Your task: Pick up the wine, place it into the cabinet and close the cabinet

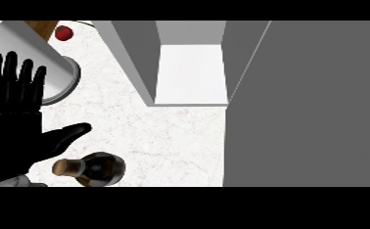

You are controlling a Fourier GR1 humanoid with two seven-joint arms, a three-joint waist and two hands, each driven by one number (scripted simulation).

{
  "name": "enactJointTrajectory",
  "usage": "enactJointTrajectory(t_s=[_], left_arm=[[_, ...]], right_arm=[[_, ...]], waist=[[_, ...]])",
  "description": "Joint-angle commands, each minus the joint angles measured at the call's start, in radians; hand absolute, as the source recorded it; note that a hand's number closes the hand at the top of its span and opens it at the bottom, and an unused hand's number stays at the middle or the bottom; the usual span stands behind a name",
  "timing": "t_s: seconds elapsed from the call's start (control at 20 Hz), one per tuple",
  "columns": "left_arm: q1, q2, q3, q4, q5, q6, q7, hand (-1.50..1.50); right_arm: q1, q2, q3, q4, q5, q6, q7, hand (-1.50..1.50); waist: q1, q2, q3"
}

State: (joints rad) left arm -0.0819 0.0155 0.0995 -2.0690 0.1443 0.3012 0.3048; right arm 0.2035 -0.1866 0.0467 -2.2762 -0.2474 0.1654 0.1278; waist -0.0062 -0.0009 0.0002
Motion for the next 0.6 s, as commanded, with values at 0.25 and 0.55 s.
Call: enactJointTrajectory(t_s=[0.25,0.55], left_arm=[[-0.094,-0.003,-0.036,-0.006,-0.025,0.126,0.105,-1.5],[-0.043,-0.014,-0.093,-0.034,-0.037,0.142,0.077,-1.5]], right_arm=[[-0.041,-0.018,-0.097,-0.035,-0.107,0.054,0.096,-1.5],[-0.101,0.04,-0.012,-0.066,-0.018,-0.007,0.187,-1.5]], waist=[[0.004,0.001,0.0],[0.007,0.001,0.0]])
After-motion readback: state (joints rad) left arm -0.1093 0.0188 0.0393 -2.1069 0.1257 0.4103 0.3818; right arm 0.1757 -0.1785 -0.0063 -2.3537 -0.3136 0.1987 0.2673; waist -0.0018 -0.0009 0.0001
